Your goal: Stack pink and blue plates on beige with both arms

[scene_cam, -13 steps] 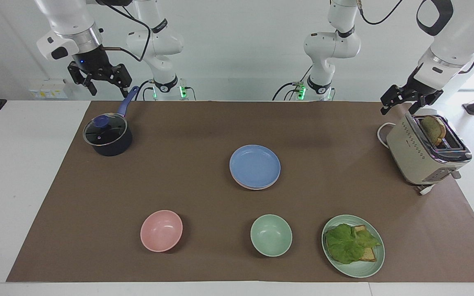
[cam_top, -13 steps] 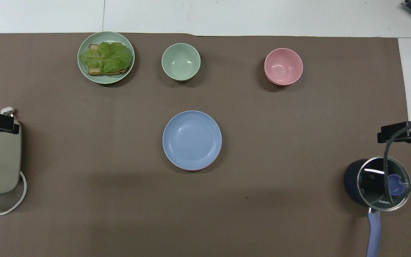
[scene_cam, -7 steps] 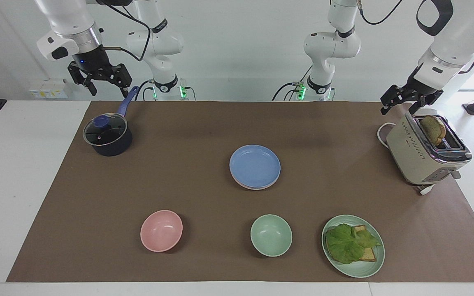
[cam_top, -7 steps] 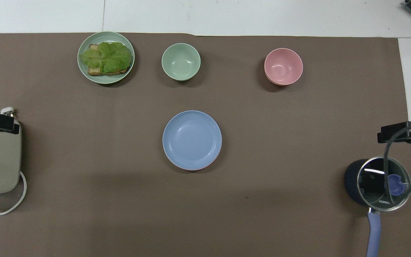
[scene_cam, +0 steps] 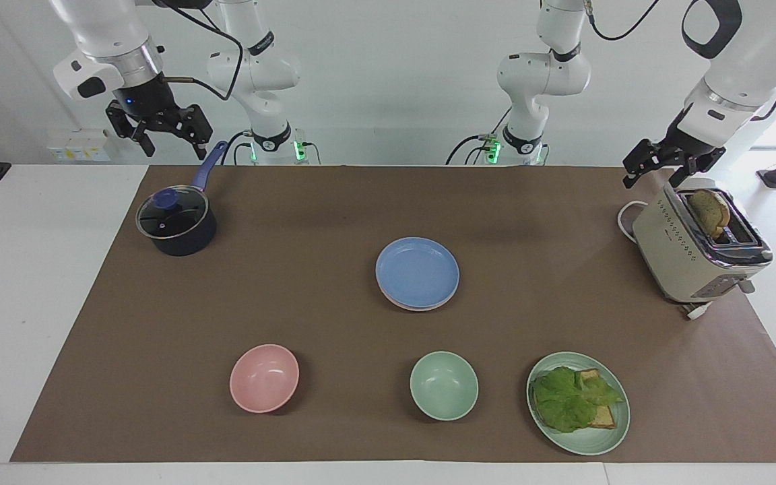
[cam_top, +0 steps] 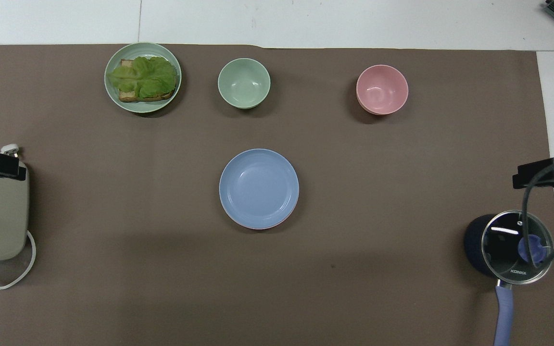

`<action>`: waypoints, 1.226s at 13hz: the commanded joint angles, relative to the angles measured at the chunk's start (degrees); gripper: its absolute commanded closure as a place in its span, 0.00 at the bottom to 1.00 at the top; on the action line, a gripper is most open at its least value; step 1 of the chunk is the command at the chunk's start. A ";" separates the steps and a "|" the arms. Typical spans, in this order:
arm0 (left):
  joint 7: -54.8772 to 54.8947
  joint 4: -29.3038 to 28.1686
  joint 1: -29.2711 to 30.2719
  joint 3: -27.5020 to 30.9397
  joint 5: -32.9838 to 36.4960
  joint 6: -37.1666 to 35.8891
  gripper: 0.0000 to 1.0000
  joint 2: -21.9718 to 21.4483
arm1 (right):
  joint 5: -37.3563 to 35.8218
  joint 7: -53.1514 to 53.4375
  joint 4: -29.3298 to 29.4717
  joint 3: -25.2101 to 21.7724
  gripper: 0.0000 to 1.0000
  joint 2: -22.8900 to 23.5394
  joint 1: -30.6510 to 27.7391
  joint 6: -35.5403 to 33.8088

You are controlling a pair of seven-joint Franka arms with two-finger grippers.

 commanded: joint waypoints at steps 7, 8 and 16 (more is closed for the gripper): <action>0.06 -1.32 0.17 -0.18 1.02 0.44 0.00 -1.18 | 0.28 -0.54 1.14 0.14 0.00 0.52 -1.27 -0.64; 0.06 -1.23 0.17 -0.18 1.02 0.44 0.00 -1.18 | 0.37 -0.54 1.05 0.14 0.00 0.52 -1.27 -0.47; 0.15 -1.32 0.17 -0.18 1.02 0.44 0.00 -1.18 | -0.42 -1.33 1.14 -3.29 0.00 0.70 1.71 -0.03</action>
